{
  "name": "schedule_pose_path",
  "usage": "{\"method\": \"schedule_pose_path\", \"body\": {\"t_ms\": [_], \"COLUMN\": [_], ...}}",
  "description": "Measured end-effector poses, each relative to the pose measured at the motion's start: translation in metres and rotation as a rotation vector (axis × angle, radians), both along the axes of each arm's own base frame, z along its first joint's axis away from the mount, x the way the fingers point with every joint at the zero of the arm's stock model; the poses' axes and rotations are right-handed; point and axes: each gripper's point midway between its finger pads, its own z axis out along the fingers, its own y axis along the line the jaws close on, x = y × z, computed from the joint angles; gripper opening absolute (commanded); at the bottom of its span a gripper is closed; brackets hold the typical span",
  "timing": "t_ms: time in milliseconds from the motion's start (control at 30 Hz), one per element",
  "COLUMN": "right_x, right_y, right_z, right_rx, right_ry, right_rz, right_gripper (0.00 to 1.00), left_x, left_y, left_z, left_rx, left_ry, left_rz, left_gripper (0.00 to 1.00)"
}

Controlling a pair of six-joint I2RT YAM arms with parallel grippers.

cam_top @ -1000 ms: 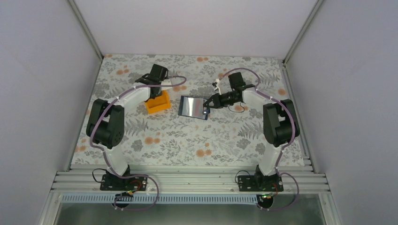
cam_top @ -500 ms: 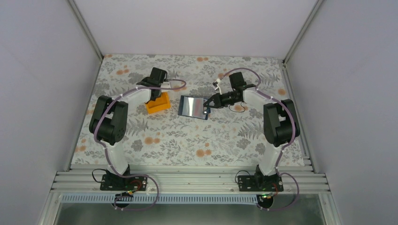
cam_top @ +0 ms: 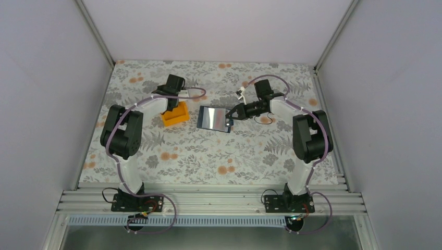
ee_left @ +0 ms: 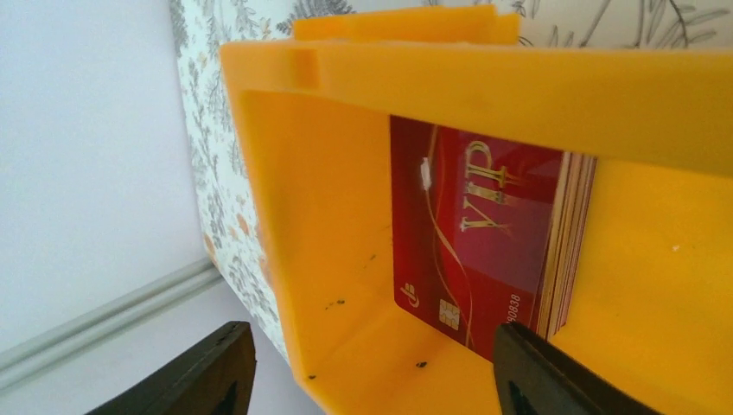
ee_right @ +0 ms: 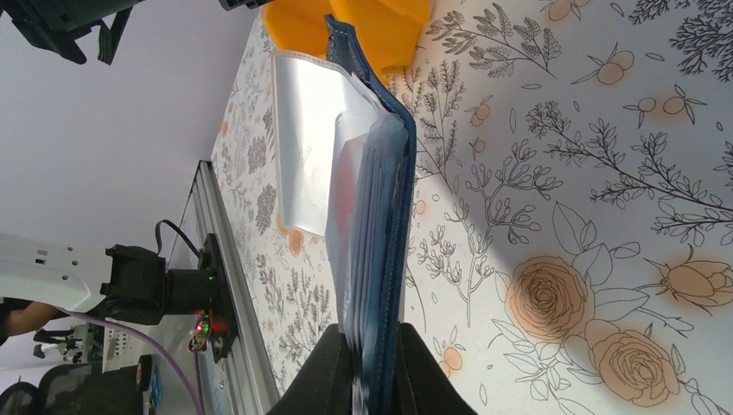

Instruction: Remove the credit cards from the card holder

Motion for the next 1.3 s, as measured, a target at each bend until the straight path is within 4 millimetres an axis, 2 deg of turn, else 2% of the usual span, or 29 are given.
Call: {"method": "schedule_pose_path", "body": {"t_ms": [200, 333, 433, 600, 700, 800, 833, 867, 933, 1067, 1167, 1300], "right_x": [0.001, 0.003, 0.008, 0.009, 0.006, -0.006, -0.013, -0.018, -0.029, -0.05, -0.061, -0.067], "right_y": [0.0, -0.001, 0.0, -0.001, -0.001, 0.008, 0.014, 0.021, 0.034, 0.059, 0.066, 0.067], "right_z": [0.001, 0.002, 0.011, 0.032, 0.056, 0.091, 0.115, 0.121, 0.146, 0.189, 0.202, 0.207], "right_rx": [-0.004, -0.018, -0.016, -0.025, -0.024, 0.001, 0.023, 0.032, 0.059, 0.113, 0.134, 0.148], "right_ry": [-0.002, 0.002, -0.01, -0.036, -0.076, -0.146, -0.196, -0.208, -0.266, -0.365, -0.399, -0.435], "right_rz": [-0.002, -0.012, -0.022, -0.057, -0.08, -0.078, -0.07, -0.051, -0.021, 0.046, 0.075, 0.106], "right_gripper": [0.04, 0.04, 0.04, 0.04, 0.04, 0.04, 0.04, 0.04, 0.04, 0.04, 0.04, 0.04], "left_x": [-0.005, -0.009, -0.017, -0.04, -0.061, -0.088, -0.101, -0.113, -0.138, -0.165, -0.173, -0.181], "left_y": [-0.003, -0.012, -0.021, -0.035, -0.06, -0.097, -0.11, -0.121, -0.139, -0.154, -0.153, -0.154], "left_z": [0.012, 0.042, 0.084, 0.183, 0.235, 0.265, 0.27, 0.271, 0.265, 0.246, 0.238, 0.237], "left_rx": [-0.017, -0.102, -0.207, -0.444, -0.686, -0.958, -1.051, -1.125, -1.249, -1.356, -1.371, -1.379], "left_ry": [0.046, 0.068, 0.036, -0.118, -0.156, -0.089, -0.036, 0.02, 0.152, 0.327, 0.364, 0.387], "left_rz": [-0.001, 0.002, 0.0, -0.021, -0.076, -0.173, -0.208, -0.235, -0.27, -0.275, -0.264, -0.283], "left_gripper": [0.97, 1.0, 1.0, 1.0, 1.0, 1.0, 1.0, 1.0, 1.0, 1.0, 1.0, 0.99]}}
